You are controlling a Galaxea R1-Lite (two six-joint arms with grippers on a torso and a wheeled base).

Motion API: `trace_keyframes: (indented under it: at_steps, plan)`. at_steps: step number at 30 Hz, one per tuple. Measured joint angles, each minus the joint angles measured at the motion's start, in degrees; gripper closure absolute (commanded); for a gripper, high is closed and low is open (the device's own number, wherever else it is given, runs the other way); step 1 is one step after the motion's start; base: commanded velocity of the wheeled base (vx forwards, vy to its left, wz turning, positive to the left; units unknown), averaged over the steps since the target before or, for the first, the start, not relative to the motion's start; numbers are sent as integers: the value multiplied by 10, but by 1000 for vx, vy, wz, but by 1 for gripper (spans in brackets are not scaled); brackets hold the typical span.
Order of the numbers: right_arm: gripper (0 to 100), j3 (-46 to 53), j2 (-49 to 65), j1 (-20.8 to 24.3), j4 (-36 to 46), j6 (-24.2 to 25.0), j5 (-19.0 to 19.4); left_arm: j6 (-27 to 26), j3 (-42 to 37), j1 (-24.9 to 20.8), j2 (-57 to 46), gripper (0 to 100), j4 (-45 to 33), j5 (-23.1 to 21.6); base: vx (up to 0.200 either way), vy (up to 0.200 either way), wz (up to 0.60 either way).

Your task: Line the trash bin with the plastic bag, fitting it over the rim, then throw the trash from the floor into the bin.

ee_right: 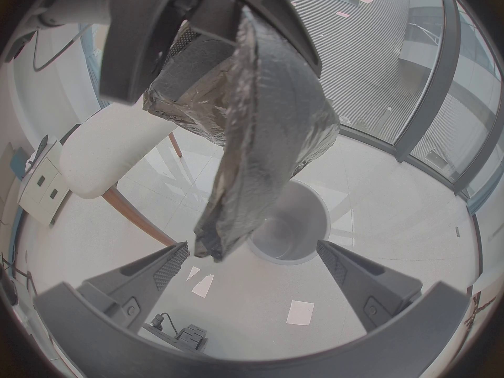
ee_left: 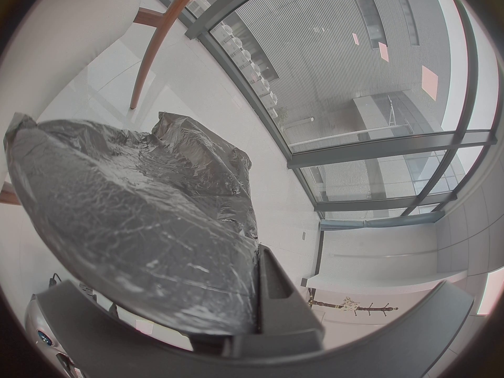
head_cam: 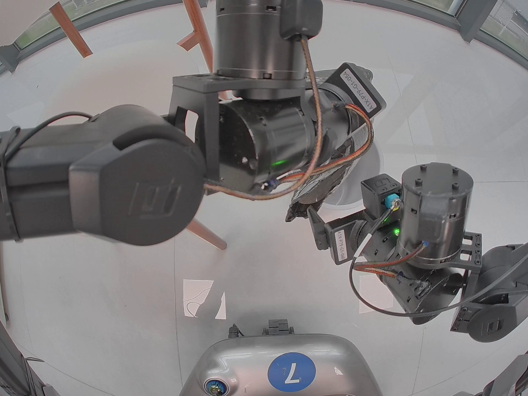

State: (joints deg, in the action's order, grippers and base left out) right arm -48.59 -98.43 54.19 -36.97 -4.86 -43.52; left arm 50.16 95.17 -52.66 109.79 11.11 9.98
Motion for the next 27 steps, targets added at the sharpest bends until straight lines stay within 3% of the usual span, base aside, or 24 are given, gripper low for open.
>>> trace_keyframes:
  at_steps: [27]
  plan:
    - [0,-12,-1,-61,-1,-5,-1,-4,0,0,5,100,-1,4,0,0,0]
